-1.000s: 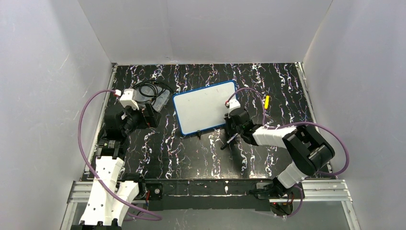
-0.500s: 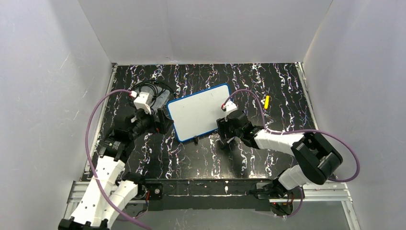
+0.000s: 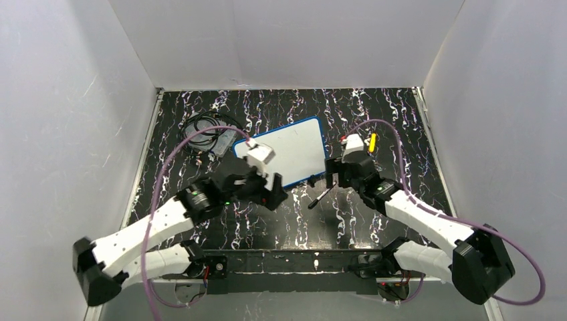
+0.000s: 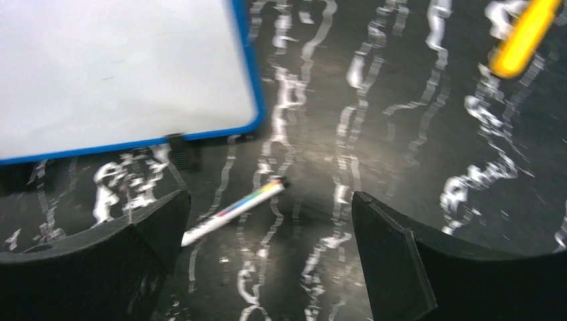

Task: Write a sentence on the whiteboard
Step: Open the whiteboard marker at the center of the board.

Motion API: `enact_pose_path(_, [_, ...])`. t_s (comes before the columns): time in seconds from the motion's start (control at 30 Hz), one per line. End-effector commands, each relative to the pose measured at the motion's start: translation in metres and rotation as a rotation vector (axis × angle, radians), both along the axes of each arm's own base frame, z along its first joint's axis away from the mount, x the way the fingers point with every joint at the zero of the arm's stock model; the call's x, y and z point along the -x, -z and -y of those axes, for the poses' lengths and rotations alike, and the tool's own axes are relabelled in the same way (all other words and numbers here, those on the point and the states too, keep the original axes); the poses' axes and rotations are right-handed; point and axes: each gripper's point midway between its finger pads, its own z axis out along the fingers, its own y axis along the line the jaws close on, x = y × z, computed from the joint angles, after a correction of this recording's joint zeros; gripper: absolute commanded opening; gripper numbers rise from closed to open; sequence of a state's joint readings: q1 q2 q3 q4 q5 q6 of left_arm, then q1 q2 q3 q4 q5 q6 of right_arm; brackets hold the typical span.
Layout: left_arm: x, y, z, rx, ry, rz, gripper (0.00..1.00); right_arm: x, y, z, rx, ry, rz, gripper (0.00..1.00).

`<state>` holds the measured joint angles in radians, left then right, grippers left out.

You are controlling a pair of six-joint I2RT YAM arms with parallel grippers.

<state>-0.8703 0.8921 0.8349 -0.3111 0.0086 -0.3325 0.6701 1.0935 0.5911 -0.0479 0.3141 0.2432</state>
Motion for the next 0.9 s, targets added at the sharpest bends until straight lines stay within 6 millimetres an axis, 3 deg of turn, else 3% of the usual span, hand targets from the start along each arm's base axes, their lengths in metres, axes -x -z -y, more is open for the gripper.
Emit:
enact_pose_path(0.0, [-0.003, 0.011, 0.05, 0.019, 0.041, -0.018, 0.85, -0.004, 0.002, 0.049, -0.012, 0.15, -0.095, 0.99])
enact_pose_path(0.17, [-0.002, 0.044, 0.101, -0.044, 0.152, -0.015, 0.85, -0.011, 0.004, 0.086, -0.121, 0.302, -0.152, 0.99])
enact_pose_path(0.27, [0.001, 0.065, 0.12, -0.127, 0.209, 0.004, 0.85, -0.009, 0.005, 0.098, -0.122, 0.377, -0.163, 0.99])
enact_pose_path(0.33, [0.001, 0.078, 0.13, -0.165, 0.233, 0.0, 0.79, -0.005, 0.005, 0.101, -0.125, 0.403, -0.172, 0.99])
enact_pose_path(0.57, [-0.007, 0.123, 0.149, -0.275, 0.252, -0.033, 0.56, 0.01, -0.002, 0.105, -0.176, 0.442, -0.167, 0.99])
enact_pose_path(0.87, [-0.017, 0.161, 0.144, -0.394, 0.218, -0.019, 0.43, 0.016, -0.037, 0.108, -0.24, 0.441, -0.048, 0.99])
